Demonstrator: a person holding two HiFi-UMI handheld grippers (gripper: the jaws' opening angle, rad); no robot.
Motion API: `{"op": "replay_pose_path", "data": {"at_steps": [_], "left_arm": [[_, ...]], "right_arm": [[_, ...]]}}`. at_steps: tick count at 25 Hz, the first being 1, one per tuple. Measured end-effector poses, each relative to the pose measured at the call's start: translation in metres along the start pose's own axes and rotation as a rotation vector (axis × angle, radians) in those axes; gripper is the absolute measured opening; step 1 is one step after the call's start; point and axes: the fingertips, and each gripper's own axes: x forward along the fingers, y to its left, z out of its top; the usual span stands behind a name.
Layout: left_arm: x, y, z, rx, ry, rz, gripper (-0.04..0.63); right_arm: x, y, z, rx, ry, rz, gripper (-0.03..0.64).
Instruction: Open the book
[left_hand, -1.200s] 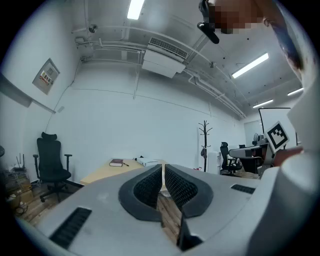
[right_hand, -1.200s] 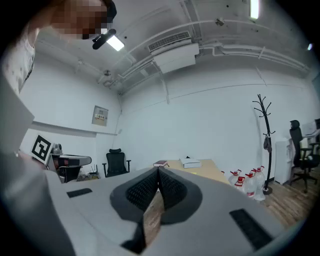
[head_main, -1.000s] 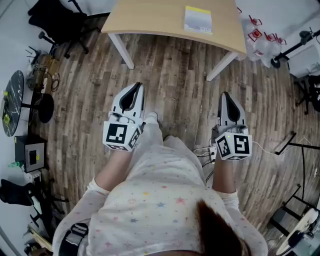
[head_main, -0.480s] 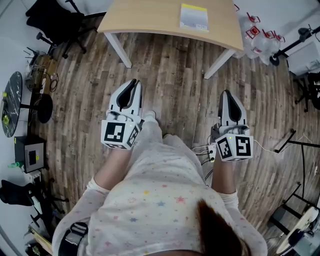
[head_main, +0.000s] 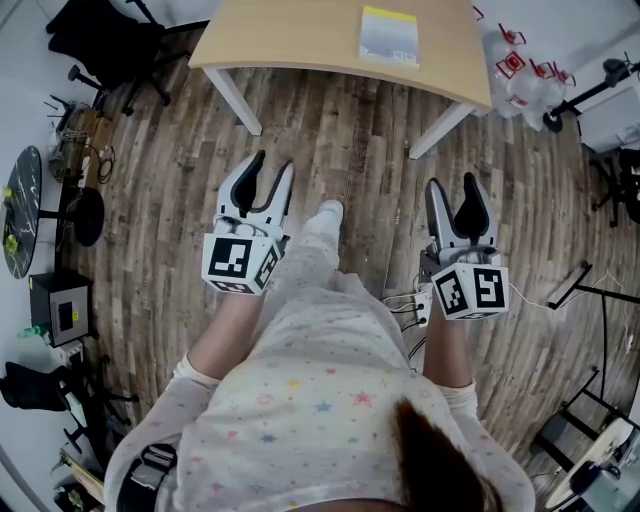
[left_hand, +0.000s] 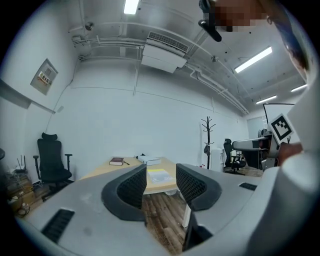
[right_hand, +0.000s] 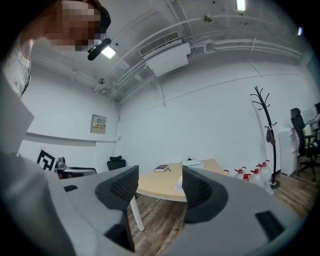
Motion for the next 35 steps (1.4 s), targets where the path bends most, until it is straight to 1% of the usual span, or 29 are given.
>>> {"op": "replay_pose_path", "data": {"at_steps": [2, 4, 8, 16, 21, 25, 31, 35], "left_arm": [[0.015, 0.011, 0.001, 0.000, -0.003, 0.013, 0.192], [0.034, 0.023, 0.003, -0.013, -0.014, 0.027, 0.213], [0.082, 0.040, 0.003, -0.038, -0.019, 0.029, 0.218], [0.180, 0.074, 0.018, -0.036, -0.021, 0.001, 0.218], [0.225, 0.100, 0.024, -0.035, -0.017, -0.010, 0.218], [0.253, 0.113, 0.028, -0.034, -0.015, -0.016, 0.218], [0.289, 0.120, 0.024, -0.054, 0.000, 0.014, 0.218], [0.315, 0.127, 0.025, -0.063, -0.002, 0.073, 0.218]], "right_arm": [[0.015, -0.007, 0.004, 0.007, -0.016, -0.005, 0.267], [0.032, -0.016, 0.007, 0.005, -0.017, -0.010, 0.278], [0.076, -0.036, 0.007, 0.009, 0.012, -0.011, 0.282], [0.173, -0.073, 0.022, -0.002, 0.012, -0.011, 0.288], [0.223, -0.090, 0.023, -0.003, 0.033, -0.028, 0.291], [0.248, -0.101, 0.025, -0.039, 0.050, -0.054, 0.291], [0.281, -0.124, 0.021, -0.046, 0.078, -0.032, 0.291], [0.315, -0.146, 0.026, -0.094, 0.093, 0.004, 0.298]]}}
